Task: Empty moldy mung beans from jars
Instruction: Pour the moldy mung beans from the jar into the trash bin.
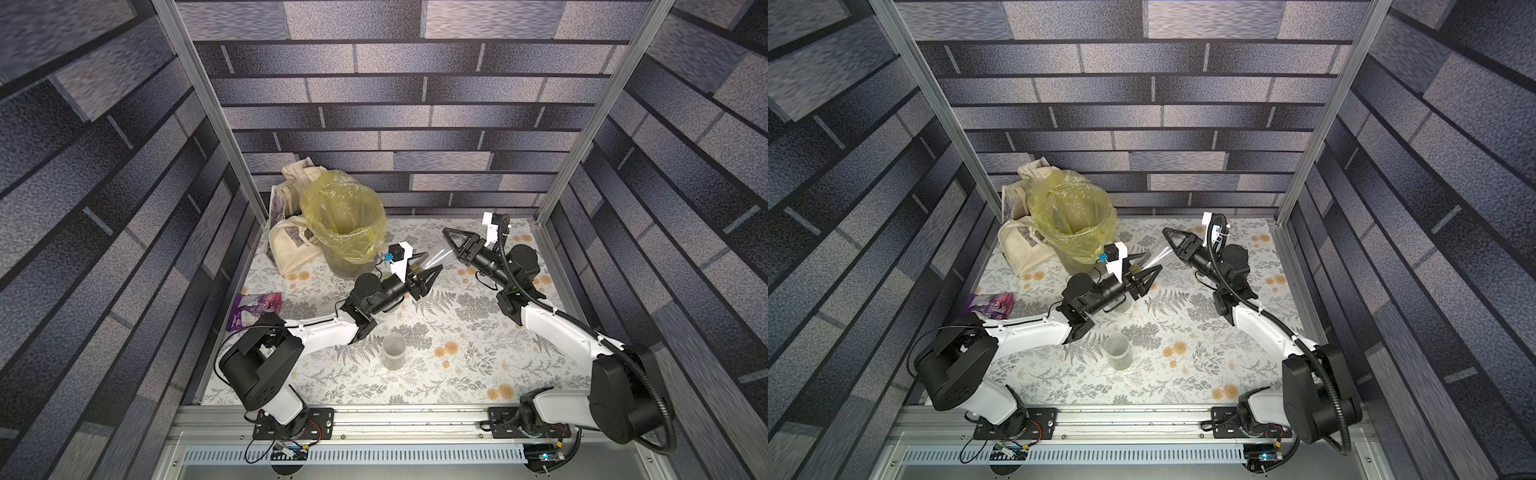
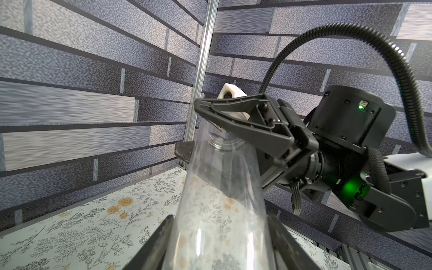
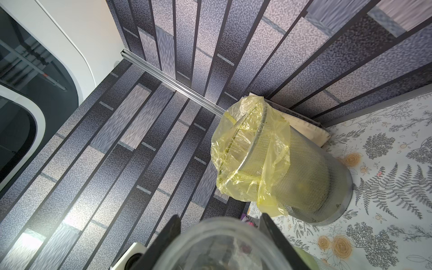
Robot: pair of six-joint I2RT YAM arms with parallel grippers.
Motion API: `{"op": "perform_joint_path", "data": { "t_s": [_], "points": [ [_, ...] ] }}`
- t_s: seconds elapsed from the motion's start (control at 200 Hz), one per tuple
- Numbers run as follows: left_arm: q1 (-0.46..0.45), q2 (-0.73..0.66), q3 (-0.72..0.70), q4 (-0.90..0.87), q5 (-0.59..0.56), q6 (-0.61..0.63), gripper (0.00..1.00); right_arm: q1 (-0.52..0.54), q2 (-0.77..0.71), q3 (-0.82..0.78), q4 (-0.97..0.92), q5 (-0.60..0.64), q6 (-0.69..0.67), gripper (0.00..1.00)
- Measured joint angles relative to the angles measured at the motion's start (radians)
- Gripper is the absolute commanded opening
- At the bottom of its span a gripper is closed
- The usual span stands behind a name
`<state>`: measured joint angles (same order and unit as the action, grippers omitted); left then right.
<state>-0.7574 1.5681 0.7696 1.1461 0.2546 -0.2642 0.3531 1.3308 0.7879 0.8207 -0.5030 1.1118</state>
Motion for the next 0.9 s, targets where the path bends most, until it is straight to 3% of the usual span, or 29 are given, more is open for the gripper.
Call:
{"op": "perform_joint_path", "data": {
  "t_s": [0.235, 0.331, 0.546, 0.676, 0.902],
  "points": [
    [0.0, 0.0, 0.0, -0.002, 0.0, 0.0, 0.57, 0.0, 0.023, 0.0, 0.04, -0.004, 0.024, 0.56],
    [0.0, 0.0, 0.0, -0.002, -0.01, -0.004, 0.57, 0.0, 0.028, -0.004, 0.062, -0.008, 0.04, 0.69],
    [0.0, -0.008, 0.005, -0.019, -0.036, -0.006, 0.56, 0.001, 0.028, -0.019, 0.085, -0.014, 0.059, 0.77],
    [0.0, -0.021, 0.005, -0.043, -0.054, -0.006, 0.57, 0.001, 0.027, -0.021, 0.083, -0.014, 0.061, 1.0],
    [0.0, -0.091, 0.005, -0.173, -0.085, 0.002, 0.57, 0.0, -0.028, -0.024, -0.022, 0.01, -0.022, 1.0]
  ]
}}
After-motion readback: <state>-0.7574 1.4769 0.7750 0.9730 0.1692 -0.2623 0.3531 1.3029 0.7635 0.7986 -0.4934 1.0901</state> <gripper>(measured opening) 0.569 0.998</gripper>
